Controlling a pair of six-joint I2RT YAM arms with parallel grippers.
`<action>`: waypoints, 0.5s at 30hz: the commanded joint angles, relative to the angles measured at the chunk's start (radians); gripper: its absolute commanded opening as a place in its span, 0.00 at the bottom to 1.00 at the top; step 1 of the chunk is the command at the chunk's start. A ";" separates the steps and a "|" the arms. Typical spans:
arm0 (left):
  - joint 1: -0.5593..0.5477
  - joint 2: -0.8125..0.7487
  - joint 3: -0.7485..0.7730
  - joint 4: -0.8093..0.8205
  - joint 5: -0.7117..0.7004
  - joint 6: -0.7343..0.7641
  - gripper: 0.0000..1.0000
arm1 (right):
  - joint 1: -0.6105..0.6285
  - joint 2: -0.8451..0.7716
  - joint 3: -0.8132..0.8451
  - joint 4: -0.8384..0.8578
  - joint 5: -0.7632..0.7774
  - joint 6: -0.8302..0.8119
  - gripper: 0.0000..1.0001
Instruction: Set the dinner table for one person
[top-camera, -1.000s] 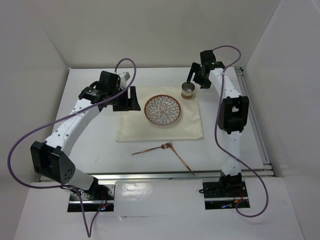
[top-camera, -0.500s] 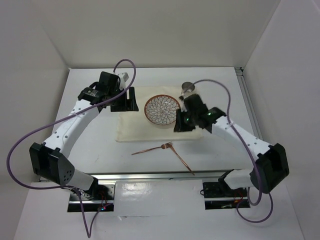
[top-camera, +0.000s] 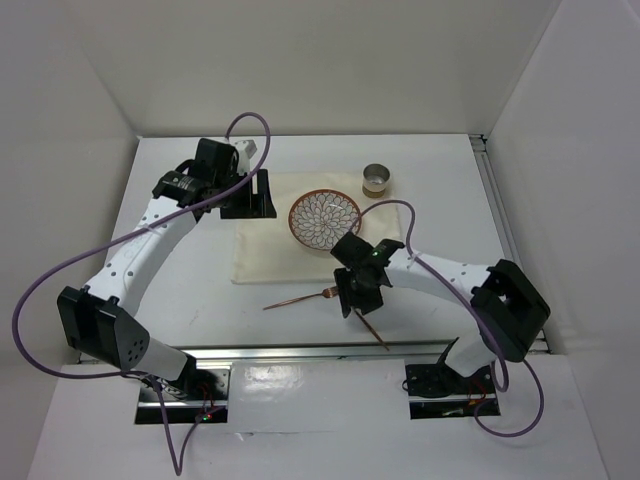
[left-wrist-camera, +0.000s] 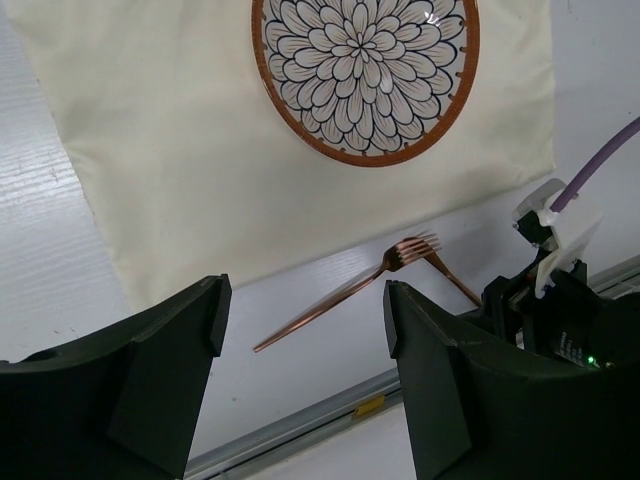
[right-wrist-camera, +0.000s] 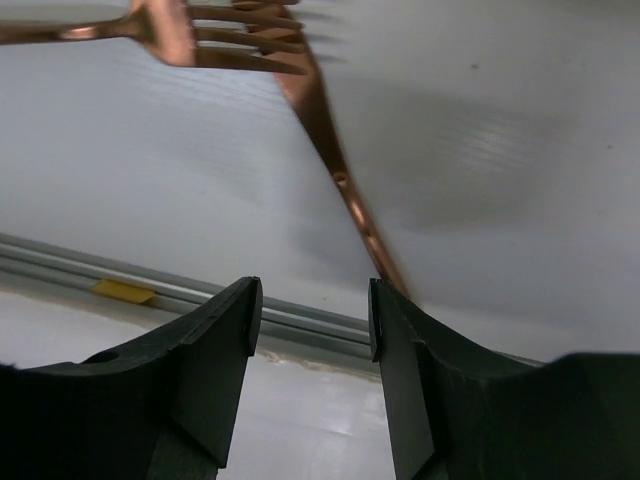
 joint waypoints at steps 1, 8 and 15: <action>0.003 -0.018 -0.008 0.005 0.021 0.011 0.80 | 0.005 0.030 -0.013 -0.060 0.085 0.052 0.58; 0.013 0.005 -0.007 0.005 -0.009 0.021 0.80 | 0.005 0.053 -0.091 -0.005 0.076 0.078 0.57; 0.013 0.032 0.012 0.005 0.004 0.021 0.81 | 0.005 0.073 -0.152 0.047 0.076 0.109 0.34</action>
